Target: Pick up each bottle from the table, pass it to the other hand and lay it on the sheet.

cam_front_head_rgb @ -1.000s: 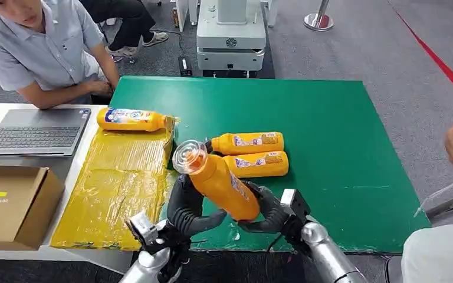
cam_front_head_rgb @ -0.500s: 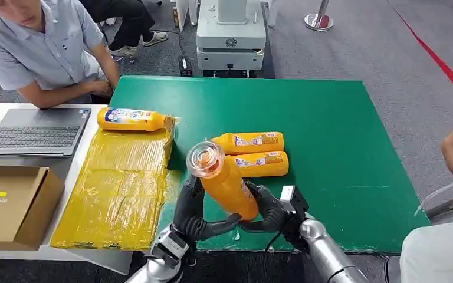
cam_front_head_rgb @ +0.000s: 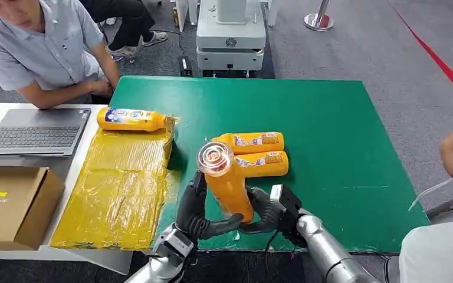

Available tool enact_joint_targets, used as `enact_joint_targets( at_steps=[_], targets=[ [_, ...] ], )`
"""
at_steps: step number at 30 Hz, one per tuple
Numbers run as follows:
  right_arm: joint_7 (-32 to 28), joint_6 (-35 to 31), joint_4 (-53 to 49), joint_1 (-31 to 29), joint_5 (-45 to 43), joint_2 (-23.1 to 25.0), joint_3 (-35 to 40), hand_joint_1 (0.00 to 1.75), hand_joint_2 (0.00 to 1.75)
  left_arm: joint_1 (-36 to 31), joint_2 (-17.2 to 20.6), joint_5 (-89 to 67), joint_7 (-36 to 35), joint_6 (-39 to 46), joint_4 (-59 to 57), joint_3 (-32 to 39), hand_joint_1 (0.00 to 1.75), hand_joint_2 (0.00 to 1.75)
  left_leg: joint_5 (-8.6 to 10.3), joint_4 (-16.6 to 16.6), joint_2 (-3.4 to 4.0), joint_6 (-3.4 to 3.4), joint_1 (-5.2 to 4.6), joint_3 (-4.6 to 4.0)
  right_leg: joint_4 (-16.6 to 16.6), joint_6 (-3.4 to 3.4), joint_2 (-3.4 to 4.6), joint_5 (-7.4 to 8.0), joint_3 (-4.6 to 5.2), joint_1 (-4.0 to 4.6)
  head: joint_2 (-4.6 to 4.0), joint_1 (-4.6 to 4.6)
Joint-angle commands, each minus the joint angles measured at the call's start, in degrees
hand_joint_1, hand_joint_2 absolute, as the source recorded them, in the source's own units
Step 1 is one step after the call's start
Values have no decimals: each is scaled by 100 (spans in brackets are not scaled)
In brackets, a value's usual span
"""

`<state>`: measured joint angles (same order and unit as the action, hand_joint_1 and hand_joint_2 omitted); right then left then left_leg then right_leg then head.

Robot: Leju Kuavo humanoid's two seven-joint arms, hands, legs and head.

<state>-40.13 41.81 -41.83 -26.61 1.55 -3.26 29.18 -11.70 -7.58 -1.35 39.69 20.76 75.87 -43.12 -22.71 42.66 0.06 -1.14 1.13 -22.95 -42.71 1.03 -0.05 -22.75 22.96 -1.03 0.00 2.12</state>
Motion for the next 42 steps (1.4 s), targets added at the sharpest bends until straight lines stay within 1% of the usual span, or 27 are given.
enact_joint_targets(
  at_steps=[1,2,3,5,6,12,14,17,18,19,23,26,27,28,29,31,32,34,36,37,38,39,40,42],
  targets=[
    [13,-216,46,-451,60,-135,372,117,175,-328,-310,650,31,-1023,-512,316,0,175,0,0,0,0,0,0,0,0,0,0,0,0,0,-4],
    [13,-224,16,-421,47,-173,367,120,175,-411,-362,814,31,-1248,-854,315,0,175,0,0,0,0,0,0,0,0,0,0,0,0,0,-7],
    [13,-265,-19,-401,55,-200,378,120,175,-433,-378,755,31,-1214,-930,315,0,175,0,0,0,0,0,0,0,0,0,0,0,0,0,-9],
    [13,-280,-143,-349,45,-258,408,133,175,-432,-424,729,31,-1229,-1020,361,0,175,0,0,0,0,0,0,0,0,0,0,0,0,0,-4],
    [13,-272,-175,-339,38,-265,414,134,175,-435,-436,689,31,-1177,-1034,371,0,175,0,0,0,0,0,0,0,0,0,0,0,0,0,2],
    [13,-276,-223,-323,42,-280,434,133,175,-416,-453,730,31,-1222,-1006,406,0,175,0,0,0,0,0,0,0,0,0,0,0,0,0,-11],
    [13,-276,-223,-323,42,-280,434,133,175,-416,-453,730,31,-1222,-1006,406,0,175,0,0,0,0,0,0,0,0,0,0,0,0,0,2],
    [13,-307,-231,-321,37,-273,468,134,175,-397,-465,631,31,-1099,-974,453,0,175,0,0,0,0,0,0,0,0,0,0,0,0,0,0],
    [13,-339,-240,-310,36,-274,473,131,175,-408,-474,581,31,-1018,-995,461,0,175,0,0,0,0,0,0,0,0,0,0,0,0,0,-6],
    [13,-358,-272,-288,23,-277,466,134,175,-432,-499,535,31,-907,-1095,465,0,175,0,0,0,0,0,0,0,0,0,0,0,0,0,-11],
    [13,-397,-322,-277,26,-286,487,133,175,-470,-524,435,31,-730,-1196,411,0,175,0,0,0,0,0,0,0,0,0,0,0,0,0,0],
    [13,-369,-327,-294,42,-308,536,134,175,-481,-549,681,31,-920,-1267,445,0,175,0,0,0,0,0,0,0,0,0,0,0,0,0,-4],
    [13,-384,-325,-283,58,-321,556,129,175,-506,-576,808,31,-987,-1362,478,0,175,0,0,0,0,0,0,0,0,0,0,0,0,0,-9],
    [13,-421,-315,-273,75,-328,569,131,175,-527,-588,846,31,-967,-1359,510,0,175,0,0,0,0,0,0,0,0,0,0,0,0,0,-9],
    [13,-428,-325,-264,70,-330,572,127,175,-534,-593,828,31,-911,-1348,509,0,175,0,0,0,0,0,0,0,0,0,0,0,0,0,-11],
    [13,-442,-304,-266,78,-315,586,131,175,-554,-604,889,31,-930,-1375,520,0,175,0,0,0,0,0,0,0,0,0,0,0,0,0,-2],
    [13,-445,-295,-273,79,-308,595,129,175,-576,-606,918,31,-941,-1404,513,0,175,0,0,0,0,0,0,0,0,0,0,0,0,0,0],
    [13,-462,-306,-276,63,-302,595,122,175,-606,-603,968,31,-955,-1445,481,0,175,0,0,0,0,0,0,0,0,0,0,0,0,0,-2],
    [13,-487,-291,-281,66,-296,591,103,175,-608,-601,969,31,-959,-1458,467,0,175,0,0,0,0,0,0,0,0,0,0,0,0,0,-11],
    [13,-487,-291,-281,66,-296,591,96,175,-608,-601,969,31,-959,-1458,467,110,175,0,0,0,0,0,0,0,0,0,0,0,0,0,-11],
    [13,-505,-268,-289,70,-289,589,89,175,-599,-602,993,28,-993,-1475,453,175,175,0,0,0,0,0,0,0,0,0,0,0,0,0,-9],
    [13,-514,-244,-301,77,-281,595,89,175,-627,-580,959,31,-1001,-1451,427,175,175,0,0,0,0,0,0,0,0,0,0,0,0,0,-4],
    [13,-511,-225,-314,76,-274,598,93,175,-609,-575,1010,31,-1043,-1435,436,175,175,0,0,0,0,0,0,0,0,0,0,0,0,0,-4],
    [13,-567,-156,-336,87,-263,596,79,175,-638,-532,966,31,-1006,-1379,406,175,175,0,0,0,0,0,0,0,0,0,0,0,0,0,-4]
  ],
)
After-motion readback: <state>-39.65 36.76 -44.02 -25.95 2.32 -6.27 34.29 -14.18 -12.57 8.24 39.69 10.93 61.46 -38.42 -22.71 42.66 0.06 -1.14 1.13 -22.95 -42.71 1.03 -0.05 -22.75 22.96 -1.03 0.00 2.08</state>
